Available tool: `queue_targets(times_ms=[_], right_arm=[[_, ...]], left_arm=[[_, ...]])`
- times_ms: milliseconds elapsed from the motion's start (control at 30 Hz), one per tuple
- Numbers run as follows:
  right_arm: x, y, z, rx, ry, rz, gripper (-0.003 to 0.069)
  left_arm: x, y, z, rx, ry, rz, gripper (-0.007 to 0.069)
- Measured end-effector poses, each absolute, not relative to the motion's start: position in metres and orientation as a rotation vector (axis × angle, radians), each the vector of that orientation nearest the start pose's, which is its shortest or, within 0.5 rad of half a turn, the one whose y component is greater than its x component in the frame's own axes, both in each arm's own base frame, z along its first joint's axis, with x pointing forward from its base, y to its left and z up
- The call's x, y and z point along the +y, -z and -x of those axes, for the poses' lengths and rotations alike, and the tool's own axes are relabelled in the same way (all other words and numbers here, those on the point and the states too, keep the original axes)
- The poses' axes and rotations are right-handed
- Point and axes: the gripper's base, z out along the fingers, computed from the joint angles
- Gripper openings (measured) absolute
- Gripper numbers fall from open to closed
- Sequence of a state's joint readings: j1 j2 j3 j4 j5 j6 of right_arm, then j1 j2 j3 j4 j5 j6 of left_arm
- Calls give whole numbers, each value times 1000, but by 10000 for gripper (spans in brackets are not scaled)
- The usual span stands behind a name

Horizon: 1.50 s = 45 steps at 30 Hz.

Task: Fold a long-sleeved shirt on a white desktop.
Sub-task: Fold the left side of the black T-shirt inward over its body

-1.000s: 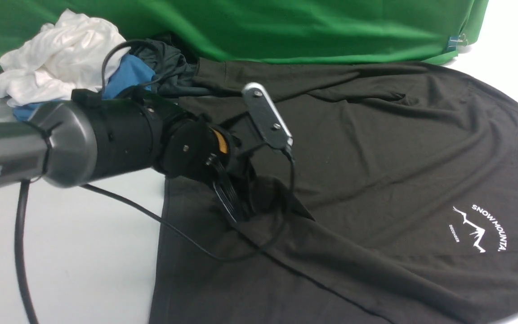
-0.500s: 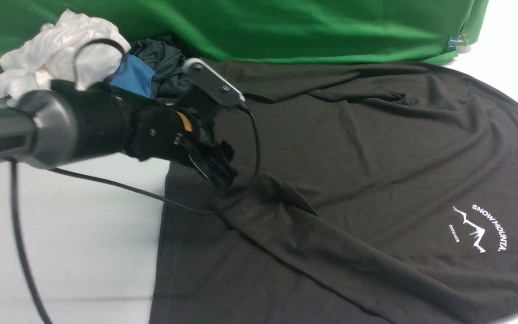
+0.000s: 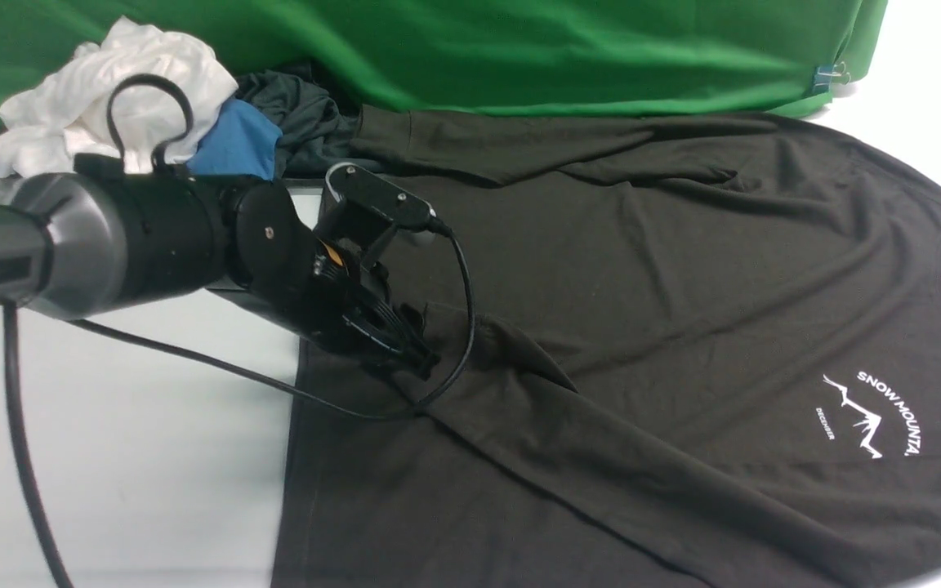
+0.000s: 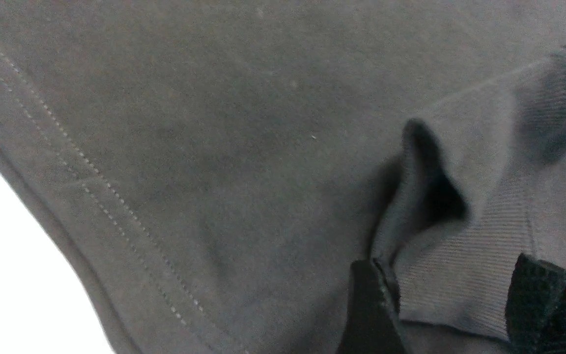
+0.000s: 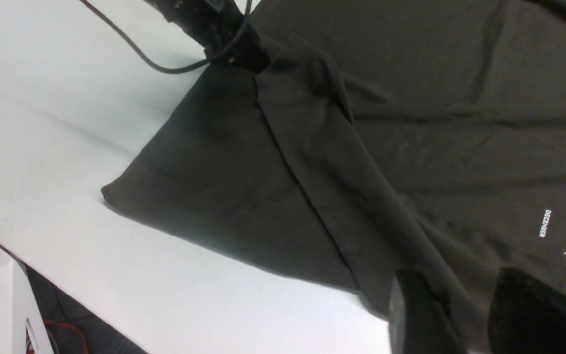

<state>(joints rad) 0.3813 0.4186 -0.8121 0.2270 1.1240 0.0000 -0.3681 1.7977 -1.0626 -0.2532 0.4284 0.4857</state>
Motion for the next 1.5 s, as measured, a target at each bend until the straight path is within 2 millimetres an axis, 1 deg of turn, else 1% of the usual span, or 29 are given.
queue_targets(times_ms=[33, 67, 133, 167, 333, 433, 567, 600, 667, 700, 733, 767, 800, 833, 867, 933, 1033, 1067, 1133, 1167, 1200, 1233, 1333, 1433, 1500], right_arm=[[33, -356, -32, 2191, -491, 428, 242], [33, -356, -32, 2191, -491, 428, 242], [33, -356, -32, 2191, -491, 428, 242], [33, -356, -32, 2191, -491, 428, 242], [33, -356, -32, 2191, -491, 428, 242], [33, -356, -32, 2191, -491, 428, 242], [33, -356, -32, 2191, -491, 428, 242], [33, -356, -32, 2191, -491, 428, 242], [33, -356, -32, 2191, -491, 428, 242], [33, -356, -32, 2191, -491, 428, 242], [33, -356, -32, 2191, -491, 428, 242], [33, -356, -32, 2191, -491, 428, 242], [33, -356, -32, 2191, -491, 428, 242], [33, -356, -32, 2189, -488, 434, 242], [33, -356, -32, 2189, -487, 435, 242], [33, -355, -32, 2192, -487, 436, 242], [33, -355, -31, 2196, -486, 438, 242], [33, -355, -31, 2196, -486, 438, 242], [33, -355, -31, 2199, -486, 439, 242], [33, -355, -31, 2199, -486, 439, 242], [33, -355, -31, 2200, -486, 439, 242], [33, -355, -31, 2200, -486, 439, 242], [32, -355, -31, 2200, -486, 439, 242], [32, -355, -31, 2201, -485, 440, 242], [33, -355, -32, 2188, -478, 454, 242]], left_arm=[[-138, -175, -331, 2501, 174, -844, 380], [-138, -166, -333, 2520, 164, -860, 384], [-138, -161, -334, 2527, 158, -867, 384], [-138, -156, -335, 2532, 153, -870, 384], [-139, -154, -338, 2509, 144, -858, 367], [-139, -154, -338, 2511, 145, -856, 300], [-139, -154, -337, 2525, 166, -833, 229], [-139, -153, -337, 2526, 168, -831, 226], [-140, -153, -336, 2549, 186, -823, 197], [-140, -152, -335, 2560, 191, -825, 181], [-140, -152, -333, 2576, 198, -831, 148], [-140, -153, -333, 2575, 198, -830, 148], [-140, -153, -331, 2592, 206, -840, 88], [-139, -155, -330, 2598, 209, -845, 57], [-139, -156, -328, 2608, 214, -851, 44], [-138, -164, -322, 2634, 232, -872, 19], [-136, -179, -313, 2651, 253, -896, 18], [-136, -186, -310, 2646, 261, -899, 18], [-134, -211, -298, 2633, 296, -893, 18], [-133, -213, -297, 2633, 300, -893, 18], [-133, -221, -293, 2633, 315, -886, 18], [-130, -237, -283, 2635, 344, -863, 18], [-126, -255, -268, 2667, 378, -824, 18], [-125, -260, -262, 2679, 388, -823, 18], [-125, -260, -264, 2669, 384, -805, 18]])
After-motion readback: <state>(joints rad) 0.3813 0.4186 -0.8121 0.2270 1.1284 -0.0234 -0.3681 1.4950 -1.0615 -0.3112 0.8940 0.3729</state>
